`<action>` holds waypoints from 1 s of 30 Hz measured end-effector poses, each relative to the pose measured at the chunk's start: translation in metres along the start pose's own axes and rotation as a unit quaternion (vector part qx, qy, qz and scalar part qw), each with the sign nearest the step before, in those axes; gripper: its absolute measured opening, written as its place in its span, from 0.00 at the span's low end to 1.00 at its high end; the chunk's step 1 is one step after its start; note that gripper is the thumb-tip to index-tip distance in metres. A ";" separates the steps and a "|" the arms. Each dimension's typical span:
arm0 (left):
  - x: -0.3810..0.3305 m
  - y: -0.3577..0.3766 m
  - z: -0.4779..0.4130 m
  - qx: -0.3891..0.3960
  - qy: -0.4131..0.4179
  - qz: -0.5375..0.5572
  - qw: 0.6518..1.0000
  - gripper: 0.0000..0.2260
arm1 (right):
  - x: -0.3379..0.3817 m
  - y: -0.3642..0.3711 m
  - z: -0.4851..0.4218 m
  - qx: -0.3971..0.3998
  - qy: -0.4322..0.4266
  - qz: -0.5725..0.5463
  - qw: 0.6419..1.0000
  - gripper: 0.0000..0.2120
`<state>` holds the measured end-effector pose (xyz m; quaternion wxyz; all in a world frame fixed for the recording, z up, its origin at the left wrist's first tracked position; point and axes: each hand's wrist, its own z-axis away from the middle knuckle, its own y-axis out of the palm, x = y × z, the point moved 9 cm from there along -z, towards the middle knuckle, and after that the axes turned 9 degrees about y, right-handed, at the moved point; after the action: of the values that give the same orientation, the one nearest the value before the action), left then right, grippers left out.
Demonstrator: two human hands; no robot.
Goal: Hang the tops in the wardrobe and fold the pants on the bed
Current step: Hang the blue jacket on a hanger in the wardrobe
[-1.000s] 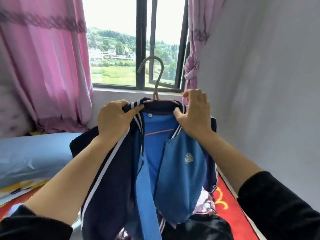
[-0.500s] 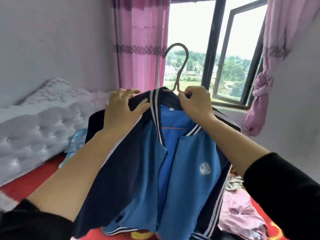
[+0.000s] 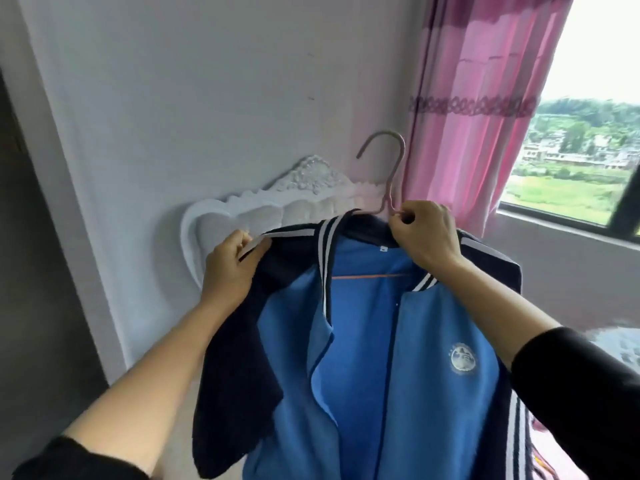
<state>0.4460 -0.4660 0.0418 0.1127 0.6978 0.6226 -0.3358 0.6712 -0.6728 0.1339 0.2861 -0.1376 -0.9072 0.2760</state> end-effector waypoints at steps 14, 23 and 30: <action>0.135 -0.219 -0.003 0.167 -0.090 -0.151 0.970 0.32 | 0.186 0.183 0.035 0.128 0.096 -0.133 0.978 0.14; 0.156 -0.330 -0.011 0.105 0.011 -0.336 0.936 0.27 | 0.346 0.272 0.060 0.223 0.022 -0.219 0.950 0.13; 0.199 -0.412 -0.025 -0.060 -0.017 -0.407 0.911 0.22 | 0.448 0.338 0.078 0.360 -0.057 -0.318 0.875 0.11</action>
<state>0.0648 -0.2120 0.0470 0.0189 0.3702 0.8695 -0.3265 0.2980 -0.2496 0.0831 0.3363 0.2868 -0.7548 0.4847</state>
